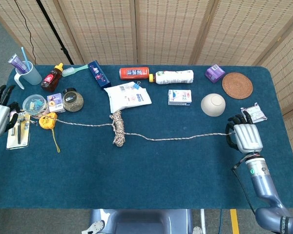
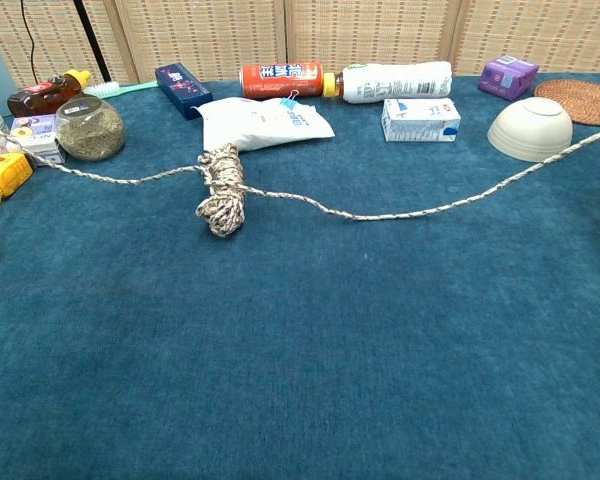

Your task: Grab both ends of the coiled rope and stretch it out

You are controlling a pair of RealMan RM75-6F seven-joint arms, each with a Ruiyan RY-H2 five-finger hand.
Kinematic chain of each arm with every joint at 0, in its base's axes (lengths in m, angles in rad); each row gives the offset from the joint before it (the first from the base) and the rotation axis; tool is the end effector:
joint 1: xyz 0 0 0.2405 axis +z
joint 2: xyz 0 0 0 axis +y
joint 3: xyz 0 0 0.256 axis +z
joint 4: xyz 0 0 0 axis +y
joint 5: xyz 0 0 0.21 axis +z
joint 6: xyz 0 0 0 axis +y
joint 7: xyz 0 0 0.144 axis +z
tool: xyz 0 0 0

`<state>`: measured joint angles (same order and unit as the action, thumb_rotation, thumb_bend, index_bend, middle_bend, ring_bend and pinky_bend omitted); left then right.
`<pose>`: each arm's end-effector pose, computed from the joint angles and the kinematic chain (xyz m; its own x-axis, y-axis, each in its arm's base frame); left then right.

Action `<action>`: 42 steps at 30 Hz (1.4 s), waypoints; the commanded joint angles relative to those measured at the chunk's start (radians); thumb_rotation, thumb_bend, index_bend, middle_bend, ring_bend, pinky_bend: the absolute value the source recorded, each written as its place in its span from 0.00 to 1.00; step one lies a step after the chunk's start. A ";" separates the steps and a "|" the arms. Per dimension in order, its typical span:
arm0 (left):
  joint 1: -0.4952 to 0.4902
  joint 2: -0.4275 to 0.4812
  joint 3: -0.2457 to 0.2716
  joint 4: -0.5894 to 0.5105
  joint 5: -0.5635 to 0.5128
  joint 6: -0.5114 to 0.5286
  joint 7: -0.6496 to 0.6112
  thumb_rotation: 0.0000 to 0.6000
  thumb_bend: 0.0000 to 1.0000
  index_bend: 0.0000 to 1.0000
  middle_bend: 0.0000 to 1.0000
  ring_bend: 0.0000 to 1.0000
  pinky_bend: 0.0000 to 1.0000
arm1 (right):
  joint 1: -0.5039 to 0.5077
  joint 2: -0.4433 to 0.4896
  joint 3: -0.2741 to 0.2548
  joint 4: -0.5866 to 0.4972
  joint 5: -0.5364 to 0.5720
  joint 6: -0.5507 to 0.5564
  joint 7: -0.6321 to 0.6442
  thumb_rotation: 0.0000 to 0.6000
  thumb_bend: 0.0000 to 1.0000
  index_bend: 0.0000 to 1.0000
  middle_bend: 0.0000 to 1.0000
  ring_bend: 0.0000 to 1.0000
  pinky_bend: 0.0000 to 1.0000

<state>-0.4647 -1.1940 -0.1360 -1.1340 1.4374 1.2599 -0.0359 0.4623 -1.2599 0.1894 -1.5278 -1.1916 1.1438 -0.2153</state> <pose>-0.3085 0.3390 0.1925 0.6600 -0.1360 0.7389 0.7245 -0.1451 -0.6739 -0.2591 -0.3190 0.1091 0.4607 -0.0832 0.8837 -0.8868 -0.0859 0.4542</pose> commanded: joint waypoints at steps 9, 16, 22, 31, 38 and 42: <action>-0.113 -0.035 -0.010 -0.192 0.104 -0.025 0.088 1.00 0.48 0.65 0.08 0.00 0.00 | 0.050 -0.001 0.034 -0.083 -0.049 -0.027 0.066 1.00 0.51 0.62 0.28 0.17 0.00; -0.177 -0.086 -0.014 -0.299 0.121 -0.083 0.163 1.00 0.48 0.65 0.08 0.00 0.00 | 0.100 -0.040 0.051 -0.115 -0.068 -0.054 0.076 1.00 0.51 0.61 0.28 0.17 0.00; -0.210 -0.116 -0.015 -0.364 0.098 -0.137 0.229 1.00 0.45 0.42 0.05 0.00 0.00 | 0.135 -0.065 0.046 -0.127 -0.074 -0.088 0.061 1.00 0.52 0.46 0.21 0.14 0.00; -0.241 -0.113 -0.019 -0.458 0.005 -0.234 0.297 1.00 0.23 0.00 0.00 0.00 0.00 | 0.155 -0.060 0.036 -0.138 -0.044 -0.116 0.020 0.92 0.41 0.00 0.00 0.00 0.00; -0.219 -0.069 -0.018 -0.498 -0.046 -0.220 0.332 1.00 0.22 0.00 0.00 0.00 0.00 | 0.133 -0.028 0.027 -0.135 -0.046 -0.081 0.023 0.86 0.39 0.00 0.00 0.00 0.00; -0.177 -0.017 -0.010 -0.539 -0.083 -0.177 0.372 1.00 0.22 0.00 0.00 0.00 0.00 | 0.106 -0.006 0.020 -0.124 -0.047 -0.054 0.052 0.96 0.39 0.05 0.00 0.00 0.00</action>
<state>-0.6598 -1.2302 -0.1504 -1.6578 1.3695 1.0647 0.3194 0.5761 -1.2716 0.2123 -1.6558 -1.2390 1.0826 -0.1712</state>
